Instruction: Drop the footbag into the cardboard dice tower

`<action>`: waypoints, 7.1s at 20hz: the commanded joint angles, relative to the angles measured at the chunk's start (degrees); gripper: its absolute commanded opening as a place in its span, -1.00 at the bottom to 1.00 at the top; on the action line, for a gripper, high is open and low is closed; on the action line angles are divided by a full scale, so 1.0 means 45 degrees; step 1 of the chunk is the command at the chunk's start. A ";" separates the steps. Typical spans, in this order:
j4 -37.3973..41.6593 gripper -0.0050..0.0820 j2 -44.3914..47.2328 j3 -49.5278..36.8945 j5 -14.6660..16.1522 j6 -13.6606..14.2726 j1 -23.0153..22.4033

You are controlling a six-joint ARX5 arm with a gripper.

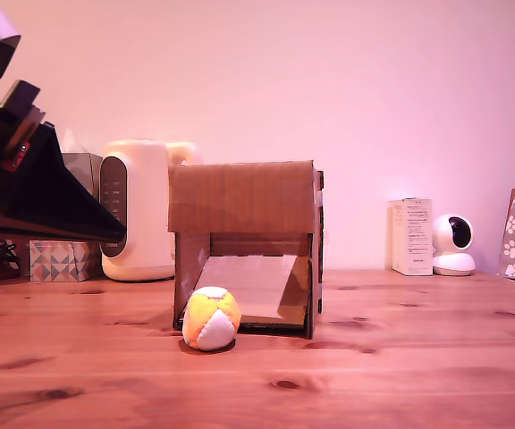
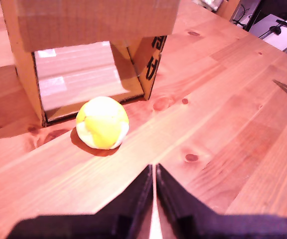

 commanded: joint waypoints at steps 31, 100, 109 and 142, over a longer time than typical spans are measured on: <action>0.6727 0.90 0.8918 0.2535 -0.1690 -0.0005 -0.0393; -0.5935 0.81 0.7485 1.3483 -0.0578 0.2103 0.0024; -0.8621 -0.94 0.6207 1.3017 -0.0214 0.2584 0.0029; -0.1137 -0.94 0.1035 0.1146 -0.0321 -0.0005 -0.0039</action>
